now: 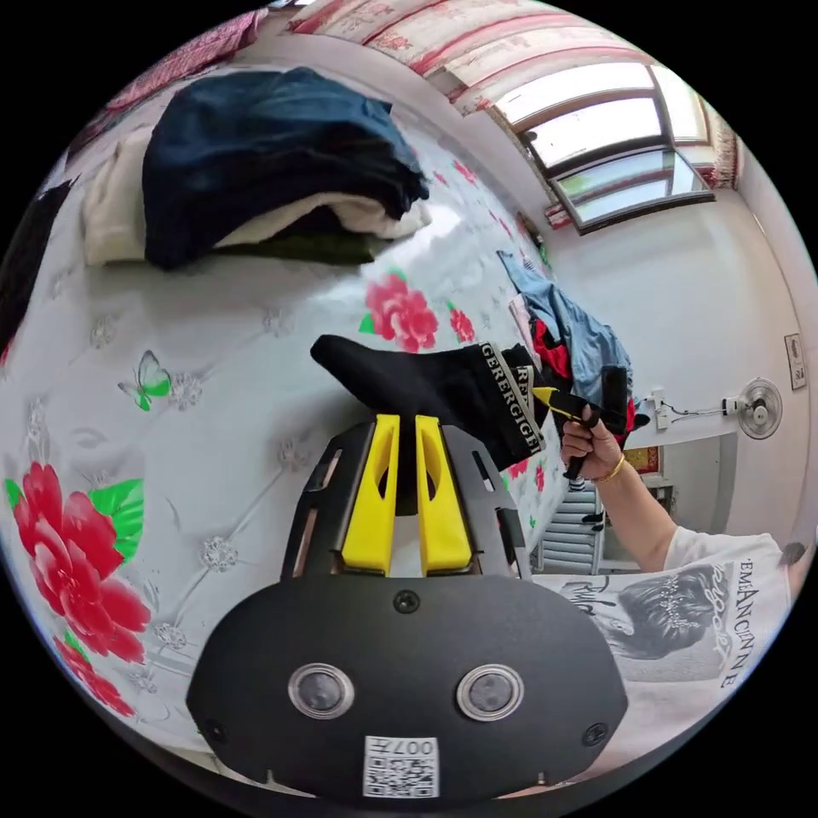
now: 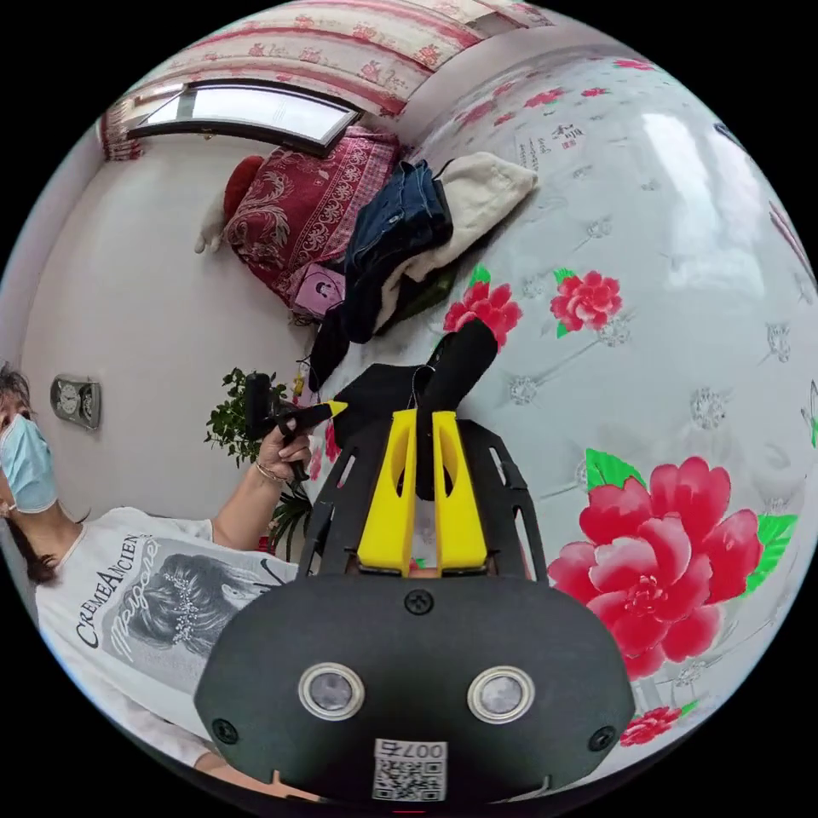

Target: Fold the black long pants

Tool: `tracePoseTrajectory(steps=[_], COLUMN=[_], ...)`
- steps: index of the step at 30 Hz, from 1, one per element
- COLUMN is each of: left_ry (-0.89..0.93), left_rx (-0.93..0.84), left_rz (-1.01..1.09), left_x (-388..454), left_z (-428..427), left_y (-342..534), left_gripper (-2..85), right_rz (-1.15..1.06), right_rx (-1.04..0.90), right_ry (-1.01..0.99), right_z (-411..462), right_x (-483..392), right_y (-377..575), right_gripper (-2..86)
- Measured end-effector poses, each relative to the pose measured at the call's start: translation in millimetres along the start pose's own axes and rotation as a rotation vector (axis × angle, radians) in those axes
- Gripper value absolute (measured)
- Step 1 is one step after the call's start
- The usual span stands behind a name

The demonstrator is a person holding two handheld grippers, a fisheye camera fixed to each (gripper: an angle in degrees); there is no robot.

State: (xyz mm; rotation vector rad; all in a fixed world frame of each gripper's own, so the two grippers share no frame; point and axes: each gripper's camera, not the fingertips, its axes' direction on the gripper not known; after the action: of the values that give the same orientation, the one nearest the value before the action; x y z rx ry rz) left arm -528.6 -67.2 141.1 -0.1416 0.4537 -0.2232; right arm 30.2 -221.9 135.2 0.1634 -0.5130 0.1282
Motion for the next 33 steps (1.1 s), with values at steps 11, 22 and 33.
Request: tracePoseTrajectory(steps=[11,22,33], left_ry=[-0.491,-0.518,-0.658], left_rx=[0.230,-0.170,-0.404], left_rz=[-0.141,-0.015,0.185], left_x=[-41,21,138], left_z=[-126,39,135], left_y=[-130,119,178], left_gripper=[6.1,6.4,6.7], right_rz=[-0.192,-0.231,-0.256], right_rx=[0.221,-0.394,-0.421], right_ry=[0.215,0.788,0.944], right_z=[55,195,211], right_x=[-145,-97,-118], right_y=[-219,53,181], right_gripper=[2.7,3.9,4.4])
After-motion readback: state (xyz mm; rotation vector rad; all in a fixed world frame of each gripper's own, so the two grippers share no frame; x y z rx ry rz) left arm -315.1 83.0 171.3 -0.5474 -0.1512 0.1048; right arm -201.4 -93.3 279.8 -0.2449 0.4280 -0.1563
